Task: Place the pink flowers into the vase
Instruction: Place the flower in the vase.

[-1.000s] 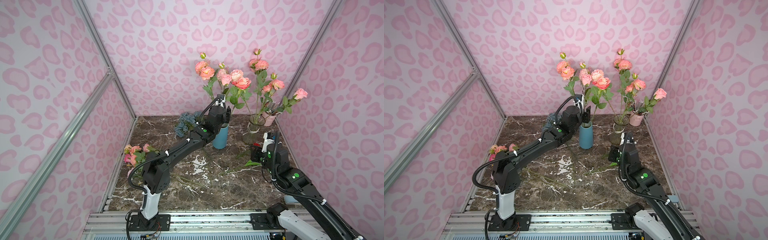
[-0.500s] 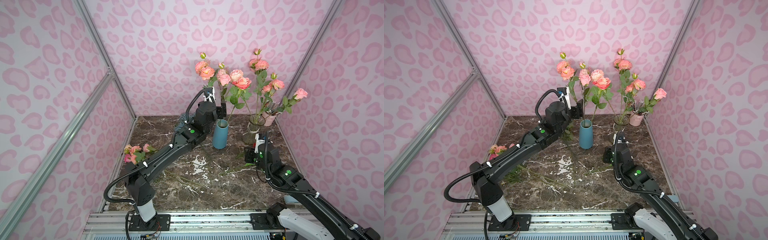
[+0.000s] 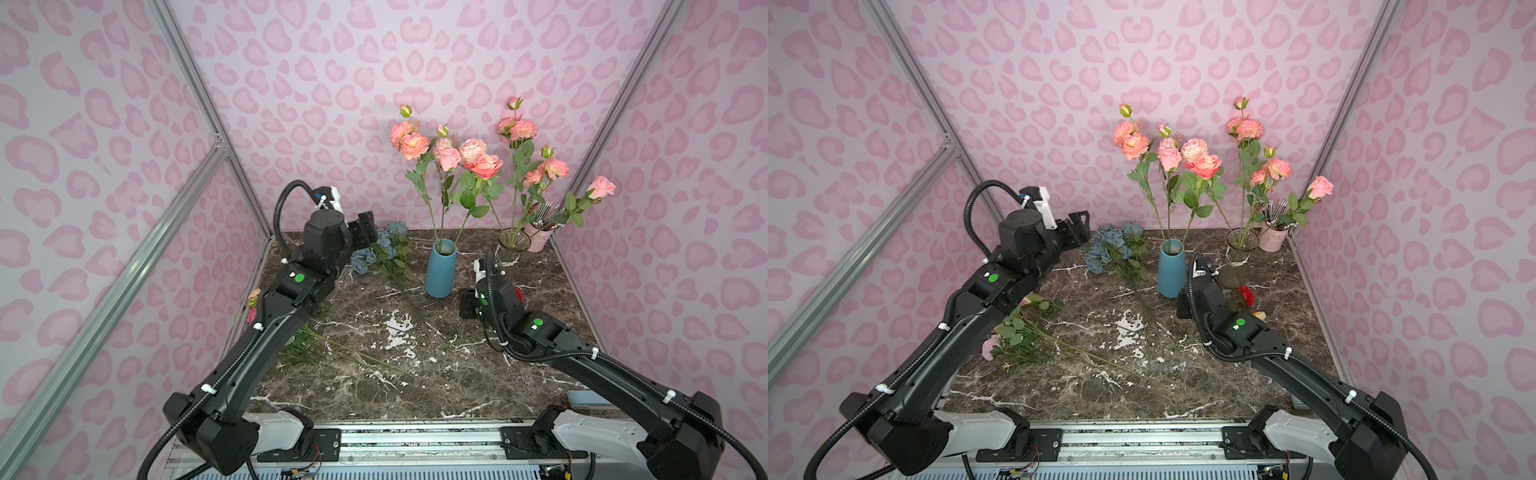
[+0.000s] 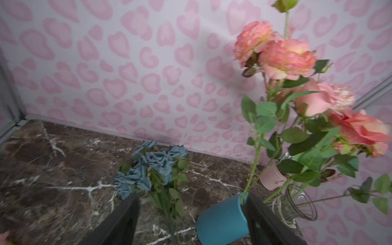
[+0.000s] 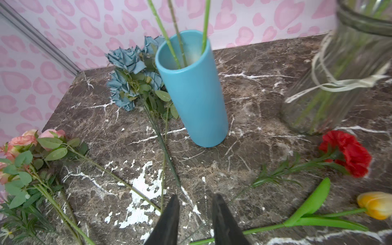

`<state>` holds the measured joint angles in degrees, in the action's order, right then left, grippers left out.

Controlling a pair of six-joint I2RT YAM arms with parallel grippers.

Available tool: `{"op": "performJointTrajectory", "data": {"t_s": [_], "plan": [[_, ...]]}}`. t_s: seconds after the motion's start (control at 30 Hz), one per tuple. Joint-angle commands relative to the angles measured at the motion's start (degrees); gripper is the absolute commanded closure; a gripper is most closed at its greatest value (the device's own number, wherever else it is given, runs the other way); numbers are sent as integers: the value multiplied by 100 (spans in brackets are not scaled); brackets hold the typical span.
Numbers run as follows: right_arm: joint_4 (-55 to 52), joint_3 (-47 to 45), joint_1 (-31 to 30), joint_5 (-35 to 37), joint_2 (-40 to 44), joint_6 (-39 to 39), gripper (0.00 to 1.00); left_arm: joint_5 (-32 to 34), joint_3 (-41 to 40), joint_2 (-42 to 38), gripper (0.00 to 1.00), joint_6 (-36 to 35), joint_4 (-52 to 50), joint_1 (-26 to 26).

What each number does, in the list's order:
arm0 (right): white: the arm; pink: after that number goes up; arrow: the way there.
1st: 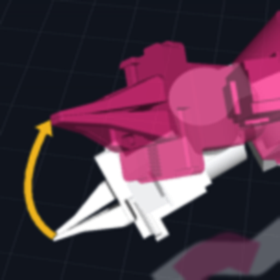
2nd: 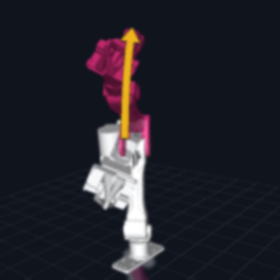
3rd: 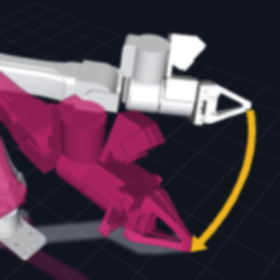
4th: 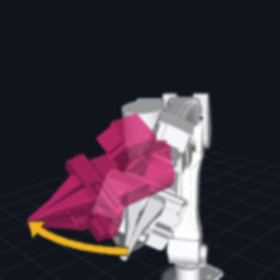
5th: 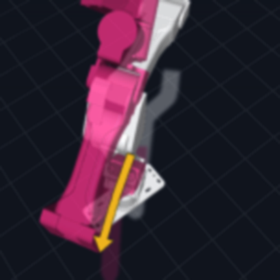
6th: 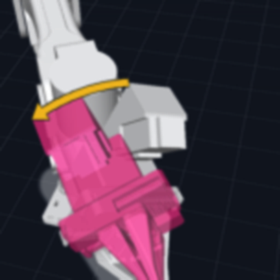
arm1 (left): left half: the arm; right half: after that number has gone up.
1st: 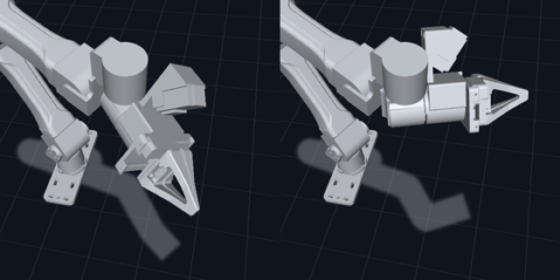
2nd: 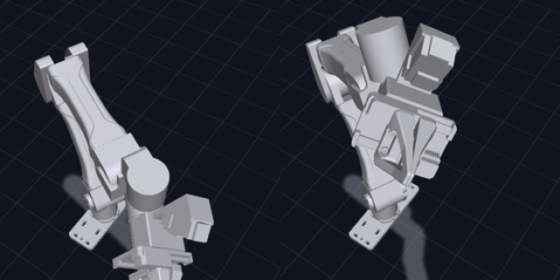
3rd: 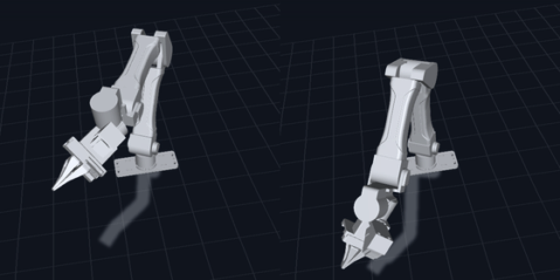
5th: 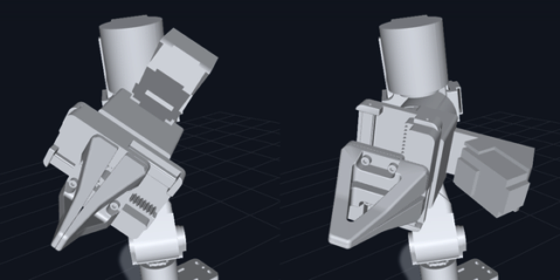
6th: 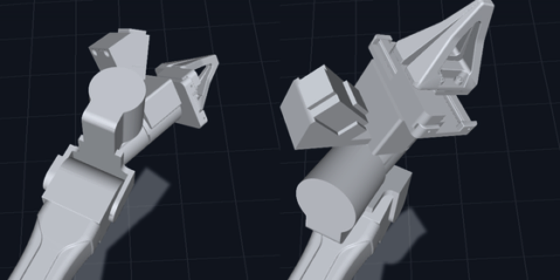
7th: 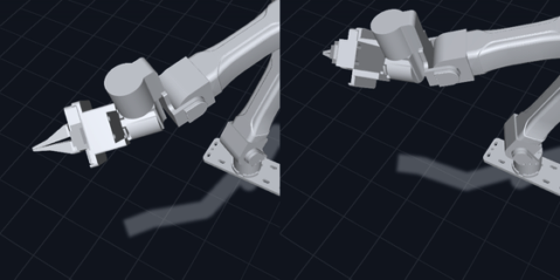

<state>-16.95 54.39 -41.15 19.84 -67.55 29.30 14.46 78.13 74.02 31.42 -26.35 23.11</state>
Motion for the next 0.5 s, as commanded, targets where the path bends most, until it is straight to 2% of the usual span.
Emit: {"op": "performJointTrajectory", "data": {"t_s": [0.0,0.23,0.47], "plan": [[276,254,-256,183,-366,-124,69,-556,-318,-361,19,153,-246,-426],[472,806,-820,159,-1336,-297,70,-464,-606,-651,19,147,-1028,-986],[444,1600,-1286,-159,-2449,-562,70,-1364,-1430,-1067,21,274,-1109,-2040]]}}
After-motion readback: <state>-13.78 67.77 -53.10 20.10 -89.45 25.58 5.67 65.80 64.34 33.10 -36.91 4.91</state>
